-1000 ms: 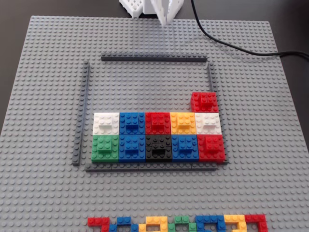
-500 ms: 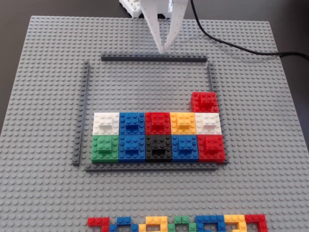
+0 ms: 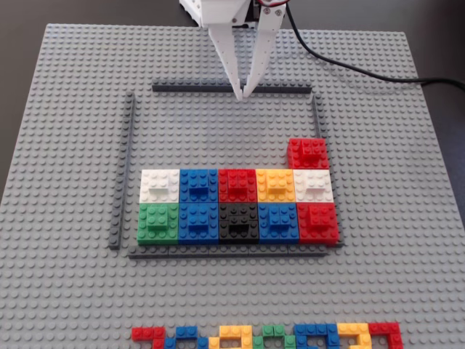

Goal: Grab the cube and place it into the grid

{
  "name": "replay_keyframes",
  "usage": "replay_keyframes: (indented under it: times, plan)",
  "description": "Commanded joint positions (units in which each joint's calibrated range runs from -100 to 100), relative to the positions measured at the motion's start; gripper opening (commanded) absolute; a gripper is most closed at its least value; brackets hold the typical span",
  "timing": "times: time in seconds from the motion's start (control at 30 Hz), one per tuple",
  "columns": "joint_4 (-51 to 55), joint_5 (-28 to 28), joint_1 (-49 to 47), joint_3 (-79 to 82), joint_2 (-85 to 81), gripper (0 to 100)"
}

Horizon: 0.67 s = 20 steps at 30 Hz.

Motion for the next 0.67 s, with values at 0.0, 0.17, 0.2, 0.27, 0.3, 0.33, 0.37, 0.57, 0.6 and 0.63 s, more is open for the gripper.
replay_keyframes:
  times: [0.0,0.17,0.2,0.27,0.3,0.33,0.37,0.57,0.6,0.63]
  plan:
    - [-0.76,0.00,0.25,1.79,-2.03,0]
    - [-0.91,0.15,0.25,3.87,-2.03,0]
    - [-0.86,0.39,0.33,4.15,-2.03,0]
    - [-0.71,0.20,0.33,4.15,-2.12,0]
    - [-0.57,0.10,0.33,4.15,-2.12,0]
    - [-0.42,0.10,0.33,4.15,-2.12,0]
    - [-0.27,0.00,0.33,4.15,-2.12,0]
    - [0.80,0.10,0.33,4.15,-2.12,0]
    - [0.95,0.10,0.33,4.15,-2.12,0]
    - [1.00,0.10,0.33,4.15,-2.12,0]
